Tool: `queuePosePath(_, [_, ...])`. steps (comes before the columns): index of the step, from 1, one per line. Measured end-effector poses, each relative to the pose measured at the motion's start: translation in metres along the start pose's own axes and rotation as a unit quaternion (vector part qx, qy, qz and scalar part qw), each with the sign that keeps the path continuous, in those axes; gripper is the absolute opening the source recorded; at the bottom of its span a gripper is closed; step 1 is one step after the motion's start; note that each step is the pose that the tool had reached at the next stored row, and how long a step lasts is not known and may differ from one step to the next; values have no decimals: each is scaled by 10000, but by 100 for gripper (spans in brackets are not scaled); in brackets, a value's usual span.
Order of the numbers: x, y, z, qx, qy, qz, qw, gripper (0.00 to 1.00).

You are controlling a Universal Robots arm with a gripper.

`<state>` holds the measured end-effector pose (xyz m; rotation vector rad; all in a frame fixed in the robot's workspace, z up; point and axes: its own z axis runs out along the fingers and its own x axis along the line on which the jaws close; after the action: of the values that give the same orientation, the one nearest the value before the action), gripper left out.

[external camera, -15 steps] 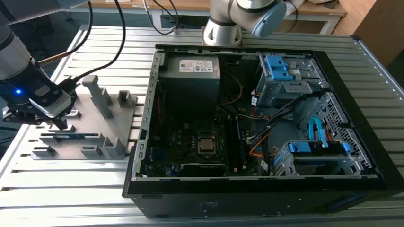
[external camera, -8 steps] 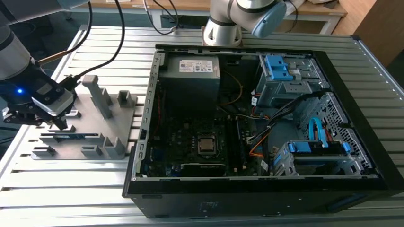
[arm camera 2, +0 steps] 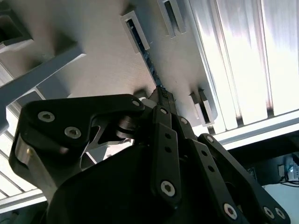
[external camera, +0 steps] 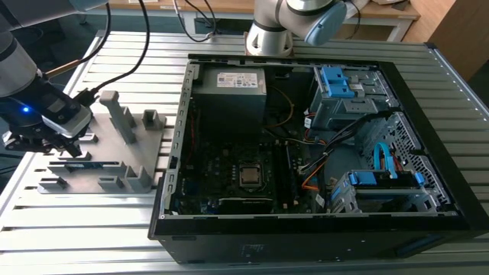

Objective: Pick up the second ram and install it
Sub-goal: 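Pick up the second ram and move it above second insertion slot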

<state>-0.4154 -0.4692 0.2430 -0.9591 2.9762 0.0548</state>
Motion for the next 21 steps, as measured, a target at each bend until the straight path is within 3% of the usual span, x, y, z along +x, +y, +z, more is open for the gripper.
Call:
queuePosePath(10, [0, 0, 0, -8, 10, -346, 9994, 10])
queuePosePath(21, [0, 0, 0, -16, 20, -685, 9977, 10])
